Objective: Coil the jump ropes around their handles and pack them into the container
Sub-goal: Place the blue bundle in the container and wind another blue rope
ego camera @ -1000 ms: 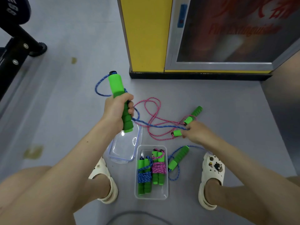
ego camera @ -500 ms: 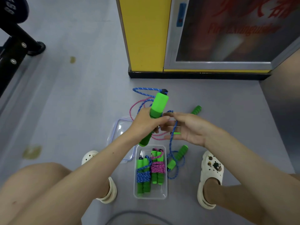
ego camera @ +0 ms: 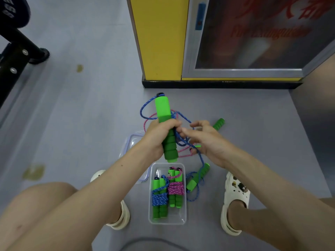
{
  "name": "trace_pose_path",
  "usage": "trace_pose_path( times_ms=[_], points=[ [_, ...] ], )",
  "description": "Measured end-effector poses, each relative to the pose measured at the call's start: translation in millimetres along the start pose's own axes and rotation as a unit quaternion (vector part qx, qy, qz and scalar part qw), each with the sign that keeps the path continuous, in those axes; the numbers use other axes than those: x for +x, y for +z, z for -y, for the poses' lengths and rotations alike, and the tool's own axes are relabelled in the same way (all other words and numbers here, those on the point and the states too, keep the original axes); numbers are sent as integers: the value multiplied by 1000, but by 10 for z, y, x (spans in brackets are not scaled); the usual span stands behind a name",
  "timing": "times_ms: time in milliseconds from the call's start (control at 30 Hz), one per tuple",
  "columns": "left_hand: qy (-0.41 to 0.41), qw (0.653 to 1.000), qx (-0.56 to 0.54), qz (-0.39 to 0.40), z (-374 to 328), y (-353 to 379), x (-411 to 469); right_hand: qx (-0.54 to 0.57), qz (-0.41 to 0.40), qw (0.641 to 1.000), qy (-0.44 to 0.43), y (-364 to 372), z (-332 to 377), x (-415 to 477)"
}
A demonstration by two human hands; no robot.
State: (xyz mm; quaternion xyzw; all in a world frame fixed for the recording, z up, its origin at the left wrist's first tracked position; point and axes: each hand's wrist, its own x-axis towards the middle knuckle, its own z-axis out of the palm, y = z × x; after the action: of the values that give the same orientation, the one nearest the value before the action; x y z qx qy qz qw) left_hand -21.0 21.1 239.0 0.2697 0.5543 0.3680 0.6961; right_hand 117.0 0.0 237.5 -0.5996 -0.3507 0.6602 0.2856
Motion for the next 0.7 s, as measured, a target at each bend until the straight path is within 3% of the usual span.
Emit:
trace_pose_path(
  times_ms=[67,167,333,467,600,700],
  points=[
    [-14,998,-59,4,-45,-26,14,-57,-10,998,-15,-34,-9,-1],
    [-19,993,-118,16,-120,-97,46,-90,38,995,-15,-88,-15,-12],
    [-6,994,-110,-12,-201,-283,65,-141,78,987,-13,-175,-75,-11],
    [24,988,-112,-106,-270,-463,96,-224,46,973,18,-264,-117,26],
    [86,952,12,-292,-282,-696,147,-342,14,936,81,-338,-161,37],
    [112,937,76,-322,-246,-764,164,-397,-19,915,74,-313,-190,60]
  ],
)
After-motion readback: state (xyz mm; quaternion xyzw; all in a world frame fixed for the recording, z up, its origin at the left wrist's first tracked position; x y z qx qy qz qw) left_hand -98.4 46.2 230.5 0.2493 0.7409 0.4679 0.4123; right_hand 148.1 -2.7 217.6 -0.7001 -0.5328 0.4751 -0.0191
